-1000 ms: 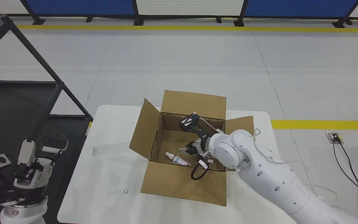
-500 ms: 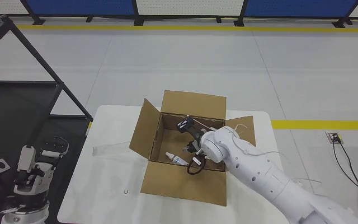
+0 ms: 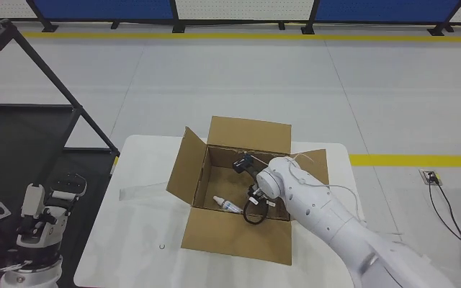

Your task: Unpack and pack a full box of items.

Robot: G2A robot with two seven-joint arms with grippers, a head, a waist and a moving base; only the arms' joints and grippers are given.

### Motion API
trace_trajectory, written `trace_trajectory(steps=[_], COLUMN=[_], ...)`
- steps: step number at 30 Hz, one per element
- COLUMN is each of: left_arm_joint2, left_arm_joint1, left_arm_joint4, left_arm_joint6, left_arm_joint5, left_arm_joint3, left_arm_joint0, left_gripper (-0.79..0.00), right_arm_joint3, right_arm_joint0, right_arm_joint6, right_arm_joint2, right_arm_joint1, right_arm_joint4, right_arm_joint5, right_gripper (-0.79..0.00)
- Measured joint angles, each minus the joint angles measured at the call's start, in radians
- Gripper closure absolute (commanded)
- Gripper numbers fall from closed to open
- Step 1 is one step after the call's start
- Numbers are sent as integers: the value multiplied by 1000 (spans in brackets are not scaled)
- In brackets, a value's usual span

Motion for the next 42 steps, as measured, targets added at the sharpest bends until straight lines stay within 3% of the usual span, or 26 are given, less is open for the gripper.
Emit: trace_trajectory(steps=[2,6,8,15,18,22,23,33,38,42], left_arm_joint2=[5,11,13,17,19,20,20,18,17,21], left_arm_joint1=[0,-1,-1,-3,-4,-5,-5,-7,-7,-8], left_arm_joint4=[3,10,12,20,23,27,27,32,25,-4], left_arm_joint6=[1,4,6,16,18,21,21,22,17,7], left_arm_joint5=[3,4,4,1,-2,-3,-4,-7,-6,0], left_arm_joint3=[-2,-2,-1,1,-1,-2,-2,-5,-6,2], left_arm_joint0=[-4,-9,-11,-10,-7,-2,-2,0,1,-1], left_gripper=[-785,-785,-785,-785,-785,-785,-785,-785,-785,-785], right_arm_joint3=[25,63,77,122,143,164,167,143,36,-118], right_arm_joint0=[2,7,10,12,13,14,15,32,32,-6], right_arm_joint6=[3,8,12,53,54,54,52,0,-7,5], right_arm_joint2=[-2,1,4,9,13,22,24,70,122,197], right_arm_joint1=[-13,-32,-40,-62,-70,-79,-80,-73,-30,32], right_arm_joint4=[-2,1,3,-3,-3,-5,-4,-12,-41,-79], right_arm_joint5=[1,-23,-32,-56,-66,-78,-83,-131,-149,-149], right_gripper=[-529,-480,-545,-391,-379,-182,-6,0,0,0])
